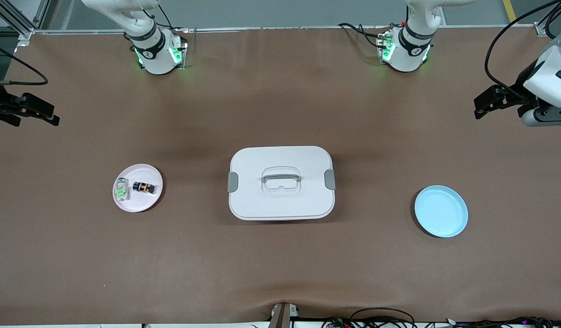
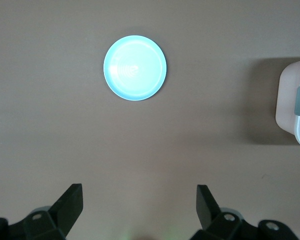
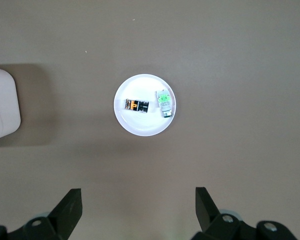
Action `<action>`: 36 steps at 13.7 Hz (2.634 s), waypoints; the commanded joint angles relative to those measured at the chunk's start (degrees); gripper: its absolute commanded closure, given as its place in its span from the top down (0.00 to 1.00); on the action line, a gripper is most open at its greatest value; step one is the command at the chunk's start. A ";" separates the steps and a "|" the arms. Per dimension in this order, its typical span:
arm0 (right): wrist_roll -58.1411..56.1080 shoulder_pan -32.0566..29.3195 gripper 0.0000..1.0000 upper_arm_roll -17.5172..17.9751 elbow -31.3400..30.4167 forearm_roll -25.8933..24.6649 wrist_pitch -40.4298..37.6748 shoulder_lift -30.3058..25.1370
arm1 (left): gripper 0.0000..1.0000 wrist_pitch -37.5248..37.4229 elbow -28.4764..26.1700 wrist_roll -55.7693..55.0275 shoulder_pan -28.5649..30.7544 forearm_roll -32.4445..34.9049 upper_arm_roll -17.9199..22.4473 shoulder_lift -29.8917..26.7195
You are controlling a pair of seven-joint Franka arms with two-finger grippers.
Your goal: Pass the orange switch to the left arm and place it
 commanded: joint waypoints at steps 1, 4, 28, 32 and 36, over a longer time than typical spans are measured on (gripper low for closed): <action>-0.51 -1.94 1.00 -0.14 0.50 -0.02 -0.53 0.53 | 1.00 -0.28 1.55 0.90 0.18 0.80 -0.18 1.46; -0.77 -3.44 1.00 -0.23 0.33 0.15 -0.54 1.85 | 1.00 -0.37 1.55 0.90 0.27 0.79 -0.18 1.46; 4.06 0.34 1.00 0.21 -16.46 3.39 31.88 17.23 | 1.00 -0.54 1.55 1.17 0.45 0.88 -0.09 1.55; 5.72 0.78 1.00 0.12 -16.55 4.37 36.81 21.54 | 1.00 -0.54 1.55 1.17 0.53 0.79 -0.09 1.55; 8.19 2.45 1.00 0.12 -16.55 4.37 41.11 24.97 | 1.00 -0.54 1.55 1.17 0.53 0.71 -0.09 1.55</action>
